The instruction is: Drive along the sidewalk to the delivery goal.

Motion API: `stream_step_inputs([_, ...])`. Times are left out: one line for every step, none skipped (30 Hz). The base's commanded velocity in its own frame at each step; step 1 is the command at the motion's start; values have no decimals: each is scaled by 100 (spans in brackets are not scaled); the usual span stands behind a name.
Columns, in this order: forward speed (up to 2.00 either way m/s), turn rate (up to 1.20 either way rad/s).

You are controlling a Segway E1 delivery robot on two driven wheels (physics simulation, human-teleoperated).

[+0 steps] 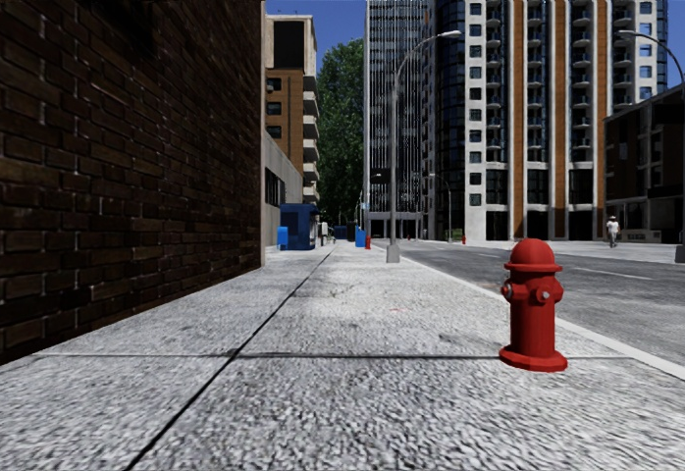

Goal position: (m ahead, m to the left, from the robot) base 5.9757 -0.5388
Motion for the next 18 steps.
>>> stream_step_inputs([200, 0])
stream_step_inputs([200, 0])
stream_step_inputs([200, 0])
stream_step_inputs([200, 0])
stream_step_inputs([200, 0])
stream_step_inputs([200, 0])
stream_step_inputs([200, 0])
stream_step_inputs([200, 0])
stream_step_inputs([200, 0])
stream_step_inputs([200, 0])
stream_step_inputs([200, 0])
stream_step_inputs([200, 0])
stream_step_inputs([200, 0])
stream_step_inputs([200, 0])
stream_step_inputs([200, 0])
stream_step_inputs([200, 0])
stream_step_inputs([200, 0])
stream_step_inputs([200, 0])
